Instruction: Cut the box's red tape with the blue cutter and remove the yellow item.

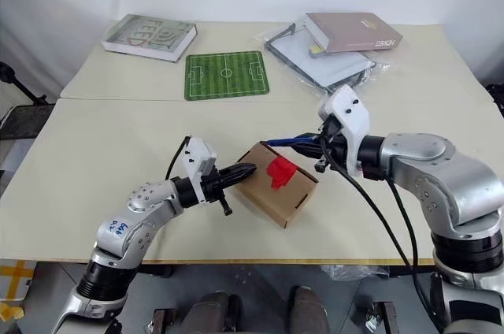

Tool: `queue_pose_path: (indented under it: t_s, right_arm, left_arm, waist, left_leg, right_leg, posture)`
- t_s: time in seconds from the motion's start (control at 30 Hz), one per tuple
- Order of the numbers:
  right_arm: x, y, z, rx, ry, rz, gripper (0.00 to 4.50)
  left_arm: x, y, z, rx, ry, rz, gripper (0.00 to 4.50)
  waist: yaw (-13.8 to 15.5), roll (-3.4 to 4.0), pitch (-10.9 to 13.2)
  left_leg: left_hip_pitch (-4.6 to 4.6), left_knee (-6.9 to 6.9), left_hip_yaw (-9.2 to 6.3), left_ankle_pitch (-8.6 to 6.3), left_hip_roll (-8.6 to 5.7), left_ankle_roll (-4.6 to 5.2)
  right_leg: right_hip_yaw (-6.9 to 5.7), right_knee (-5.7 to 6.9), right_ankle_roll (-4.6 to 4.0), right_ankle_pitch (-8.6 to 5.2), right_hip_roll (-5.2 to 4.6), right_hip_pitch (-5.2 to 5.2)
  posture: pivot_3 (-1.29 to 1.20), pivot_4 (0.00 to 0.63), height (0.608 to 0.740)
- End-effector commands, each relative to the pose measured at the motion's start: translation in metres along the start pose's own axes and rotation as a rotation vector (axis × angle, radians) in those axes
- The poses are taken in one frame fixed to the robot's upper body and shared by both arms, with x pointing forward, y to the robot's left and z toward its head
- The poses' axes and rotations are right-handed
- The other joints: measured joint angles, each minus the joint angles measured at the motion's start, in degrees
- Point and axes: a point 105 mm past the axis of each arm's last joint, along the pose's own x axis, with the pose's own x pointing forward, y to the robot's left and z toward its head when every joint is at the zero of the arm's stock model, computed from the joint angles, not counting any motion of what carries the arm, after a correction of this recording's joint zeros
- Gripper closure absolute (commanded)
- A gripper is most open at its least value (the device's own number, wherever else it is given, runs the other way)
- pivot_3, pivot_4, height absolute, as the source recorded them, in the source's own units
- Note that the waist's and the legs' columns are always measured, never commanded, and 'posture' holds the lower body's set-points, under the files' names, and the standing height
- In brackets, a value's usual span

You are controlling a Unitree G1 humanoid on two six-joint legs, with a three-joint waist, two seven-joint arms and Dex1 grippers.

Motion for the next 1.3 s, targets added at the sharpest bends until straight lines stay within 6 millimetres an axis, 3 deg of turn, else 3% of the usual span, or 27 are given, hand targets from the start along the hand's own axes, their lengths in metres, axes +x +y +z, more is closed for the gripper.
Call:
queue_pose_path:
  t_s: [0.03,0.4,0.57,0.77,0.97,1.3]
  right_arm:
    - [-0.004,0.002,0.004,-0.046,-0.004,-0.009,4.34]
    - [-0.006,0.001,-0.007,-0.051,0.074,-0.009,4.34]
    - [-0.006,-0.003,0.008,-0.065,0.02,-0.019,4.34]
    - [-0.004,0.001,0.009,-0.066,0.014,0.003,4.34]
    - [-0.003,-0.001,0.023,-0.069,-0.048,-0.006,4.34]
    - [-0.002,-0.006,-0.003,-0.032,0.035,-0.031,4.34]
  left_arm:
    - [0.0,-0.005,0.001,0.012,0.008,-0.023,4.49]
    - [0.002,-0.003,-0.001,0.011,0.024,-0.016,4.49]
    - [0.003,-0.003,-0.001,0.01,0.022,-0.016,4.49]
    - [0.004,-0.002,0.0,0.013,0.022,-0.017,4.49]
    - [0.005,-0.002,0.0,0.019,0.023,-0.022,4.49]
    - [0.006,-0.003,0.001,0.023,0.023,-0.03,4.49]
  waist:
    - [0.04,0.0,0.0]
    - [0.59,0.0,0.0]
    - [0.77,0.0,0.0]
    - [0.87,0.0,0.0]
    - [0.88,0.0,0.0]
    - [0.98,0.0,0.0]
  left_leg:
    - [0.0,0.0,0.0,0.0,0.0,0.0]
    - [0.11,0.0,-0.07,0.0,0.02,0.01]
    - [0.19,0.0,-0.1,-0.01,0.07,0.02]
    - [0.19,0.01,-0.12,-0.01,0.07,0.02]
    - [0.19,0.01,-0.12,0.0,0.06,0.02]
    - [0.18,0.01,-0.16,0.0,0.04,0.03]
  right_leg:
    - [0.0,0.0,0.0,0.0,0.0,0.0]
    - [-0.05,-0.11,0.01,0.0,0.0,0.23]
    - [-0.08,-0.15,0.02,0.01,0.0,0.36]
    - [-0.09,-0.16,0.02,0.02,0.0,0.37]
    - [-0.1,-0.15,0.02,0.02,0.0,0.37]
    - [-0.13,-0.22,0.07,0.05,0.0,0.43]
  posture:
    - [0.0,0.15,0.74]
    - [0.0,0.15,0.74]
    - [0.0,0.15,0.74]
    - [0.0,0.15,0.74]
    - [0.0,0.15,0.74]
    - [0.0,0.15,0.74]
